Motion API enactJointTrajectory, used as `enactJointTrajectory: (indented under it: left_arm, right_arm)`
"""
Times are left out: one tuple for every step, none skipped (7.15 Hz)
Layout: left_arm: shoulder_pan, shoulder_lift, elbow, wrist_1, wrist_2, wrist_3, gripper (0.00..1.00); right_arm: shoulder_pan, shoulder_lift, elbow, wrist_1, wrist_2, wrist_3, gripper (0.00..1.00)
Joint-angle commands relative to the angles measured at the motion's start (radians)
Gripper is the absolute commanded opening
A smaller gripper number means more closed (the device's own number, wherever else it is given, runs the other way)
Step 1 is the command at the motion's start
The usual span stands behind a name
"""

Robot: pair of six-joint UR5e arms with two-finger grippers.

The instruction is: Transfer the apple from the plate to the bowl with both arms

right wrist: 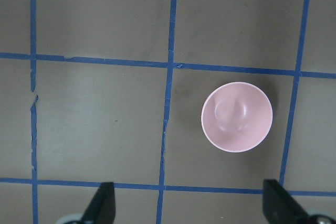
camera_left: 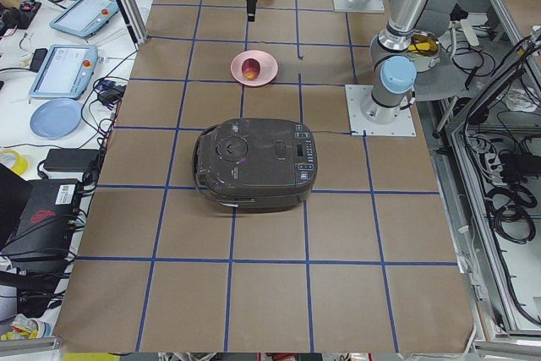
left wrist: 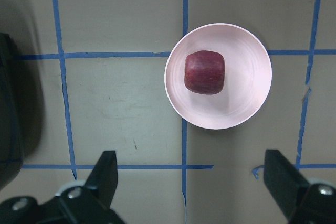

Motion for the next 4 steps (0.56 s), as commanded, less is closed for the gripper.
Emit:
enactJointTrajectory:
  left_arm:
    - [-0.004, 0.001, -0.003, 0.014, 0.002, -0.004, 1.0]
    - [-0.004, 0.002, -0.003, 0.014, 0.002, -0.004, 1.0]
    - [-0.004, 0.005, 0.0, 0.014, 0.002, -0.004, 1.0]
    - [-0.004, 0.004, 0.0, 0.014, 0.0, -0.004, 1.0]
  right_arm:
    - [0.0, -0.002, 0.0, 0.002, -0.002, 0.001, 1.0]
    - [0.001, -0.004, 0.0, 0.001, 0.001, 0.001, 1.0]
    - [0.001, -0.005, 0.0, 0.004, 0.001, 0.001, 1.0]
    - [0.001, -0.005, 0.0, 0.005, 0.001, 0.0, 1.0]
